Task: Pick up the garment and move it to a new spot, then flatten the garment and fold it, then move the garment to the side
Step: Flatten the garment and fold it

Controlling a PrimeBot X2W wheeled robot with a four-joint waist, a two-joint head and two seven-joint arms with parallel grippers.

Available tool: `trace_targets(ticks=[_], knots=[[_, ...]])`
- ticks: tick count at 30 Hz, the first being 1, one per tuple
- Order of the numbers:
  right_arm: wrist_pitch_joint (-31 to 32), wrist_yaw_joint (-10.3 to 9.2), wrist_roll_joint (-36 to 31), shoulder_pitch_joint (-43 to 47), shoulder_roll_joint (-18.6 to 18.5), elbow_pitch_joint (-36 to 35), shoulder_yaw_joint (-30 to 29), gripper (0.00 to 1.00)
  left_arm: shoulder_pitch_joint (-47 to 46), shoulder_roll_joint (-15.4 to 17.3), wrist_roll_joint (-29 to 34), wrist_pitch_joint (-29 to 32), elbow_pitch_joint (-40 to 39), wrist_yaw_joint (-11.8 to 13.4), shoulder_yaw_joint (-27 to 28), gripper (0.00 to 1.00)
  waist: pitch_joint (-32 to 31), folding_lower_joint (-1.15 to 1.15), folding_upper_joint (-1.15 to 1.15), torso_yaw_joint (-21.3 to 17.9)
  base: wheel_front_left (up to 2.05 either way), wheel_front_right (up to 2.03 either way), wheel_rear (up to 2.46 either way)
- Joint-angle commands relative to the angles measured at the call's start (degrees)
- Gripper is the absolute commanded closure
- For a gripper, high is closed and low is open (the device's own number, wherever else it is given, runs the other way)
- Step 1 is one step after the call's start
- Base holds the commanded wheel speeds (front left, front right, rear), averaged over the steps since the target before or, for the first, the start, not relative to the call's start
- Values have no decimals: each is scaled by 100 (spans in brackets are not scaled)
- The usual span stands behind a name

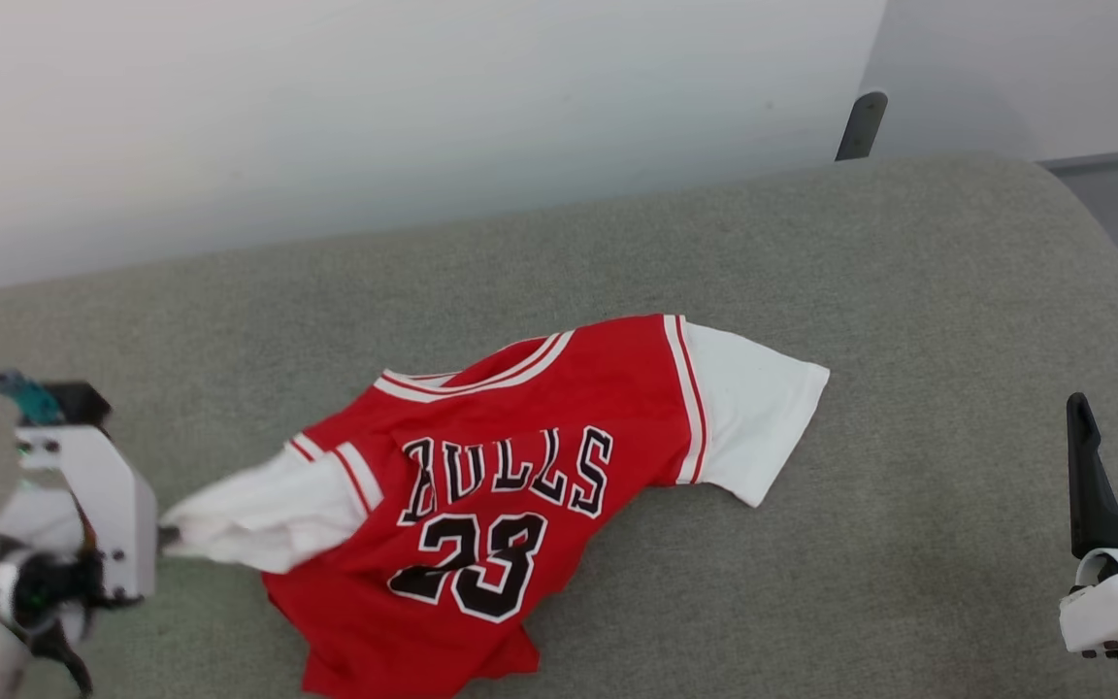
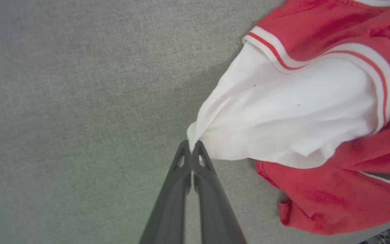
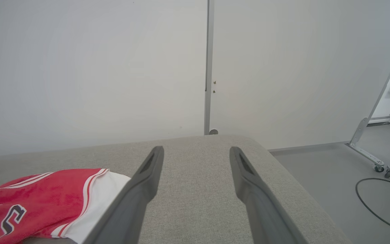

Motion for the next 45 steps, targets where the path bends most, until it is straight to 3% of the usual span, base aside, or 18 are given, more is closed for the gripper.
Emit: trace_targets(ticks=[1,9,21,22,23,24,25,26,45], knots=[[-22,-6,45,3,-18,-44,-4,0,-127,85,98,-71,-18,-39,-8,100,69,0,0,-3,0,0,0],[-26,-6,28,-103,13,-109,9,0,-539,452,628,-339,227,-31,-149,100,386,0,0,-91,0,0,0],[-82,-6,62,-322,45,-93,41,0,-967,195,770,-1054,1289,-70,-154,100,830,0,0,-244,0,0,0],[-91,-6,63,-327,51,-83,41,0,-1018,164,760,-1089,1377,-69,-143,71,842,0,0,-243,0,0,0],[-94,-6,64,-328,58,-77,41,0,-1060,111,702,-1124,1473,-71,-104,55,849,0,0,-241,0,0,0],[-93,-6,60,-328,60,-72,36,0,-1091,51,671,-1176,1552,-76,-81,48,851,0,0,-231,0,0,0],[-91,-6,58,-332,67,-65,23,0,-1120,9,658,-1211,1619,-84,-76,28,840,0,0,-215,0,0,0],[-85,-6,56,-338,69,-59,18,0,-1145,-21,626,-1233,1690,-86,-63,0,818,0,0,-198,0,0,0],[-128,-6,95,-283,-16,-89,280,0,-1122,-243,690,-1693,1571,-199,-387,0,-135,0,0,266,0,0,0]])
